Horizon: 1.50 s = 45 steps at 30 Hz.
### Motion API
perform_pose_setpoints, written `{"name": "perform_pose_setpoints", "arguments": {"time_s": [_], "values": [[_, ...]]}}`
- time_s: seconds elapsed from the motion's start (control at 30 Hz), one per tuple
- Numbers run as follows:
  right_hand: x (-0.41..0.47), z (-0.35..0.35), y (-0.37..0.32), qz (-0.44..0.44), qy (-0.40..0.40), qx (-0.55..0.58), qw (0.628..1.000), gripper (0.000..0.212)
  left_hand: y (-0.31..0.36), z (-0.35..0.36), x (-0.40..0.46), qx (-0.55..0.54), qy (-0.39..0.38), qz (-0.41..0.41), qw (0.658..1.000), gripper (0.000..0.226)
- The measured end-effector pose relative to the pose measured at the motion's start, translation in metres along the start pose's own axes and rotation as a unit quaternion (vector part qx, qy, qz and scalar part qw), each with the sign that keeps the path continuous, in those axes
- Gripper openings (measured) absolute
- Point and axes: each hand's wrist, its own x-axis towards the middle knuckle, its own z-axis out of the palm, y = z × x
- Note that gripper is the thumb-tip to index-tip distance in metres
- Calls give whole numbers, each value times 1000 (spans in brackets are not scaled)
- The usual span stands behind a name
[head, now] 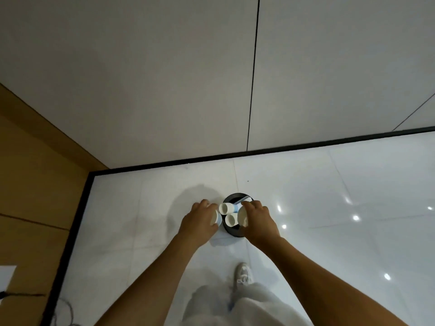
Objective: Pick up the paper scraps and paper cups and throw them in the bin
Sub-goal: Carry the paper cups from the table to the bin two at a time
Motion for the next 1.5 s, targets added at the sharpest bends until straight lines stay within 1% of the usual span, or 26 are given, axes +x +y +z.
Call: {"name": "perform_pose_setpoints", "arguments": {"time_s": [0.13,0.23,0.4,0.53,0.73,0.83,0.93,1.07,1.13,1.2,1.33,1.5], "values": [[42,-14,-8,32,14,21,999,60,-10,-22,60,10,-23,40,999,49],[69,-17,-14,81,12,26,996,65,-23,-34,105,20,-42,78,996,47],[105,-7,-29,200,60,76,975,63,-45,-51,178,87,-102,178,975,49],[117,19,-54,312,115,146,932,64,-60,-66,221,139,-155,273,939,50],[120,63,-98,395,151,213,881,74,-84,-70,246,153,-184,363,901,49],[117,84,-109,424,177,227,859,71,-97,-59,246,156,-205,385,886,53],[117,103,-113,441,205,236,842,69,-110,-46,243,159,-210,399,878,56],[126,132,-114,452,222,225,834,67,-125,-25,244,159,-210,398,879,62],[136,153,-111,465,224,236,823,67,-132,-6,249,166,-215,401,875,63],[142,164,-111,466,234,245,817,66,-137,3,254,172,-200,410,873,61],[167,205,-100,485,236,265,799,67,-152,46,276,181,-203,429,861,60],[214,259,-77,514,262,291,763,67,-169,112,318,204,-229,459,834,59]]}}
